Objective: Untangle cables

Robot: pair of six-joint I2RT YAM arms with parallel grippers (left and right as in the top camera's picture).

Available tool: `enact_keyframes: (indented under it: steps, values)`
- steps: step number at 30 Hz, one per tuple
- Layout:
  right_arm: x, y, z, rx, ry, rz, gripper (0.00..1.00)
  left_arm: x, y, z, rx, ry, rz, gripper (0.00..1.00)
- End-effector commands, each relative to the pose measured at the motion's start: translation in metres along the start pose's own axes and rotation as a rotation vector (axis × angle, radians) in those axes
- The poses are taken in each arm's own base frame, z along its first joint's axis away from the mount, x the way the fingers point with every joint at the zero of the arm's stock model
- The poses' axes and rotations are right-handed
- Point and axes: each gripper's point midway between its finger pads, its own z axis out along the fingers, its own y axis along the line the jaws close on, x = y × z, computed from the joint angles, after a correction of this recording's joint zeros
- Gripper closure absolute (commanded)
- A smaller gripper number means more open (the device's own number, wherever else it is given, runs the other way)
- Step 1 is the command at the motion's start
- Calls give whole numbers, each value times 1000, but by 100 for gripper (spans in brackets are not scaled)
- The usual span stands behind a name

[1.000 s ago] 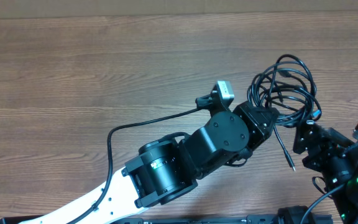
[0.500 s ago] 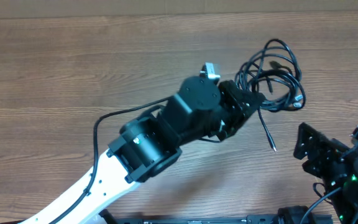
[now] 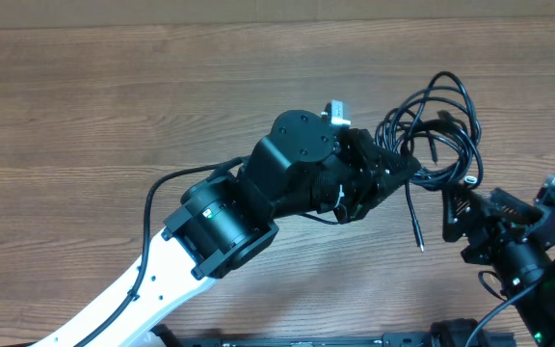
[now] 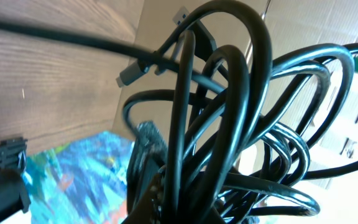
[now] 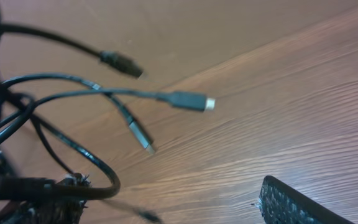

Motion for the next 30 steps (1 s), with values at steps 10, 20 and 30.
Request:
enact_keyframes:
  steps: [10,20,30]
  values:
    - [32,-64,-11,338,84,97,12,9,-20,-12,54,24,141,96]
    - [63,40,-14,-250,334,114,12,-64,-19,-26,-62,-438,598,96]
    - [17,81,-19,-455,180,129,27,-51,-5,-22,-131,-493,615,96]
